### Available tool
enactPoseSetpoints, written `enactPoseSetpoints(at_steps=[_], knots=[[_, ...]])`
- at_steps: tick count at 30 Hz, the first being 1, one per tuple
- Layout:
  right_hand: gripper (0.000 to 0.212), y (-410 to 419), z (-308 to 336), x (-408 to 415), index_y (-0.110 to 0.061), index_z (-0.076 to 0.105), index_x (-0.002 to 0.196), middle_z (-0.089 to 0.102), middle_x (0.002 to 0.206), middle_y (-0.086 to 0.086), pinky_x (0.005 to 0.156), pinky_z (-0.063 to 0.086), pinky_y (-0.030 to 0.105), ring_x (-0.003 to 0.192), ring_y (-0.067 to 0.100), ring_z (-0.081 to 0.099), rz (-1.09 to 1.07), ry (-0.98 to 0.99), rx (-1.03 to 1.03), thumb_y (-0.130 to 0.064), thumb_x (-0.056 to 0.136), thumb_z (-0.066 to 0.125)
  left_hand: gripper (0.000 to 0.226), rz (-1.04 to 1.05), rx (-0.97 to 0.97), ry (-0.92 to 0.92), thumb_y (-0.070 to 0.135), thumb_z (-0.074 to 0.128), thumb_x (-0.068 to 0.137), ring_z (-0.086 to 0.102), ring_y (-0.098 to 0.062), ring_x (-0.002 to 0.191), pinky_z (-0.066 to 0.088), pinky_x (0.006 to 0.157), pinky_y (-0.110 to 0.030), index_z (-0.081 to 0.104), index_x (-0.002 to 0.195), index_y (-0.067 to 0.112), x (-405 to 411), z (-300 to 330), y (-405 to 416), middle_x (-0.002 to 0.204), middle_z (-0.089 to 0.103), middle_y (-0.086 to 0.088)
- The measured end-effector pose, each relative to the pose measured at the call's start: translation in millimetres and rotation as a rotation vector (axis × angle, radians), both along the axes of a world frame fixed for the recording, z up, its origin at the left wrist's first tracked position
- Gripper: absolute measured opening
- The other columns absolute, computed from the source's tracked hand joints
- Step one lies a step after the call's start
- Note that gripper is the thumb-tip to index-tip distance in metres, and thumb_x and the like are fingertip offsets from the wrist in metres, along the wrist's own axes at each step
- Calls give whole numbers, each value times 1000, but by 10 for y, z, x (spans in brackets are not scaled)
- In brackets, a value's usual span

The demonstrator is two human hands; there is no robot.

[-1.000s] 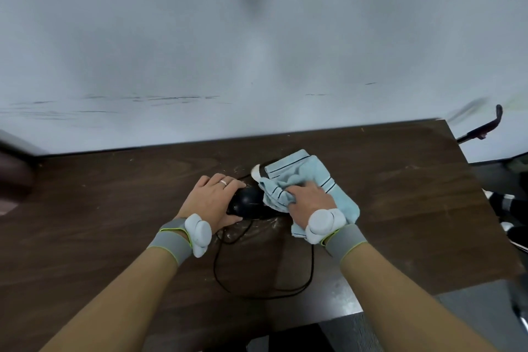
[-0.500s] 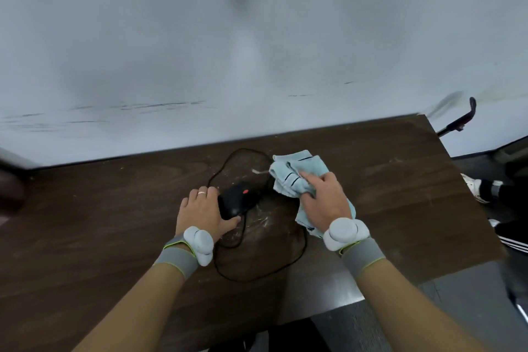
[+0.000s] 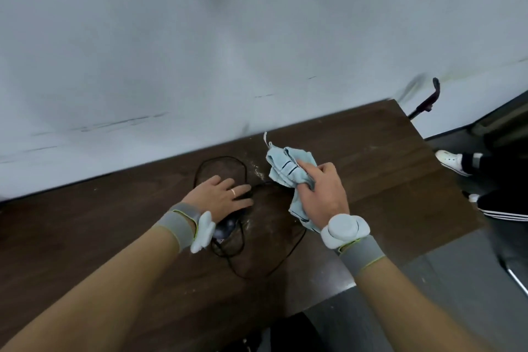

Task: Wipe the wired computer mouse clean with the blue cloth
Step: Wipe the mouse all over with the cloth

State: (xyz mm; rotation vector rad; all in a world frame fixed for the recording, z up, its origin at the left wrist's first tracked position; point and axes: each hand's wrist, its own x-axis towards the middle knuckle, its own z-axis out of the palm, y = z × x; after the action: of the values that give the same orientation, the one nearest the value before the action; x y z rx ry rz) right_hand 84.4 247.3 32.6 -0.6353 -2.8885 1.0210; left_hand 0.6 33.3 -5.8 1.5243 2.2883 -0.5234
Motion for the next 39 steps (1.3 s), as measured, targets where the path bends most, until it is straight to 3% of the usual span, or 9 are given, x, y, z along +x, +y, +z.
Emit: enactPoseSetpoints(at_steps=[4, 12, 18, 21, 23, 26, 30, 34, 39], knots=[[43, 94, 95, -1, -35, 53, 128, 46, 104, 1, 85, 51, 37, 94, 20, 53, -77, 80, -81, -23, 87, 54, 56, -181, -111, 26, 18, 41, 94, 24, -31, 135, 30, 102, -43, 15, 142, 33, -65, -50, 62, 158, 7, -1], [42, 90, 393, -226, -36, 55, 125, 45, 106, 1, 90, 48, 32, 97, 19, 54, -117, 227, -168, -20, 86, 55, 80, 134, -112, -8, 39, 66, 78, 32, -23, 128, 32, 98, -37, 18, 141, 31, -190, -94, -137, 148, 29, 3], [47, -327, -148, -248, -32, 52, 129, 48, 112, 9, 93, 47, 42, 106, 30, 51, 133, -75, -93, -20, 84, 55, 68, 251, 42, -49, 40, 62, 80, 36, -22, 125, 34, 95, -35, 29, 139, 28, -105, -218, -244, 142, 38, 4], [48, -620, -497, -239, -33, 47, 133, 45, 125, 13, 101, 41, 45, 119, 37, 44, 330, -321, -74, -22, 86, 49, 45, 250, 89, -46, 35, 67, 76, 46, -27, 119, 39, 89, -39, 57, 117, 18, -76, -225, -268, 127, 56, -4], [45, -723, -621, -252, -35, 49, 131, 43, 131, 14, 104, 38, 45, 122, 41, 40, 381, -439, -73, -24, 87, 45, 44, 254, 91, -28, 35, 74, 67, 53, -27, 110, 43, 82, -40, 63, 106, 19, -81, -215, -300, 119, 62, -3], [36, -676, -626, -296, -30, 58, 118, 47, 128, 12, 99, 41, 44, 119, 39, 44, 432, -502, -39, -25, 86, 42, 50, 226, 112, -25, 41, 68, 73, 46, -25, 118, 39, 88, -40, 56, 118, 21, -91, -232, -340, 131, 53, 1], [33, -425, -551, -148, -29, 64, 108, 52, 123, 6, 91, 45, 40, 114, 31, 50, 518, -598, 129, -27, 86, 40, 70, 254, 115, -42, 48, 58, 80, 35, -21, 126, 32, 95, -36, 28, 140, 28, -87, -224, -349, 143, 37, 6], [36, -357, -472, -110, -28, 61, 118, 51, 123, 9, 94, 45, 44, 115, 32, 49, 396, -479, 81, -24, 87, 44, 69, 317, 119, -78, 51, 56, 81, 32, -21, 128, 31, 97, -35, 29, 140, 26, -62, -245, -334, 144, 36, 4], [55, -754, -515, 88, -37, 36, 140, 44, 118, 8, 95, 41, 42, 111, 30, 42, 431, -318, 68, -22, 88, 49, 64, 365, 149, -36, 57, 57, 77, 36, -22, 123, 31, 94, -35, 47, 129, 20, 11, -285, -303, 137, 43, 3]])
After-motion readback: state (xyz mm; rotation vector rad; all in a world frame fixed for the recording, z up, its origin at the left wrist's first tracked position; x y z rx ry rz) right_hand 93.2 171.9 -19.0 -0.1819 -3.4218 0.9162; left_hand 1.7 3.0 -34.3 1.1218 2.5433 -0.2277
